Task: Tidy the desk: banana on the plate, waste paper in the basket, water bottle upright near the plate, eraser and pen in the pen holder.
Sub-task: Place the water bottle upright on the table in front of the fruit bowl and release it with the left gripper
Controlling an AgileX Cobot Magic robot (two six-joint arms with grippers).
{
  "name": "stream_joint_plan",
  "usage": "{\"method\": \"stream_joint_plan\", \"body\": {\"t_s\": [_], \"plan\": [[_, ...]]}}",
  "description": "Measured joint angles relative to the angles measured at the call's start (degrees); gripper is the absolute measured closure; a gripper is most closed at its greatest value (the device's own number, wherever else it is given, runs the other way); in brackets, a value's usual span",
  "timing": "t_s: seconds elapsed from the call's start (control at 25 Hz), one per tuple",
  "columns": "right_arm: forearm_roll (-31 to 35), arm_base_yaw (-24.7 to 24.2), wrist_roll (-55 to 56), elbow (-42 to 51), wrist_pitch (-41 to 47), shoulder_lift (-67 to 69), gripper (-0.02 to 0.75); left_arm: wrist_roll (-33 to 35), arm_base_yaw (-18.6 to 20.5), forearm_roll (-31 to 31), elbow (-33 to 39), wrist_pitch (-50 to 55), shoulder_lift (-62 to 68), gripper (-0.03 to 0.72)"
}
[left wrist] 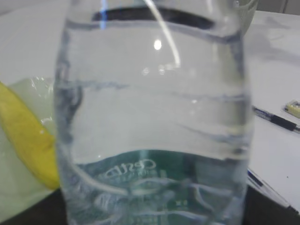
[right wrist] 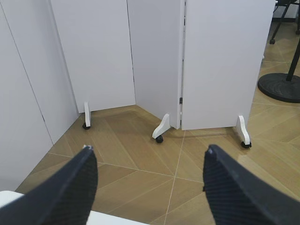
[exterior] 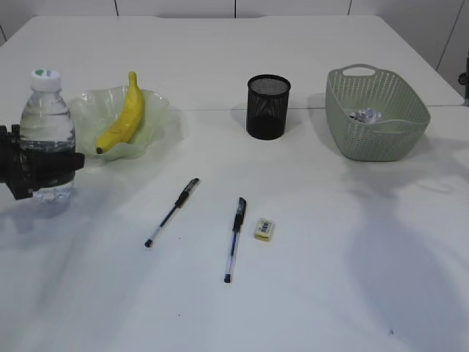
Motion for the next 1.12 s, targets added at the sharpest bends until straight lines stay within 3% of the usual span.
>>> {"method": "stream_joint_plan", "body": {"t_s": [1.12], "plan": [[0.0,0.0,0.0,0.0,0.0,0.0,0.210,2.5,0.0,-0.8,-0.2,-1.0,3.8,0.309]]}}
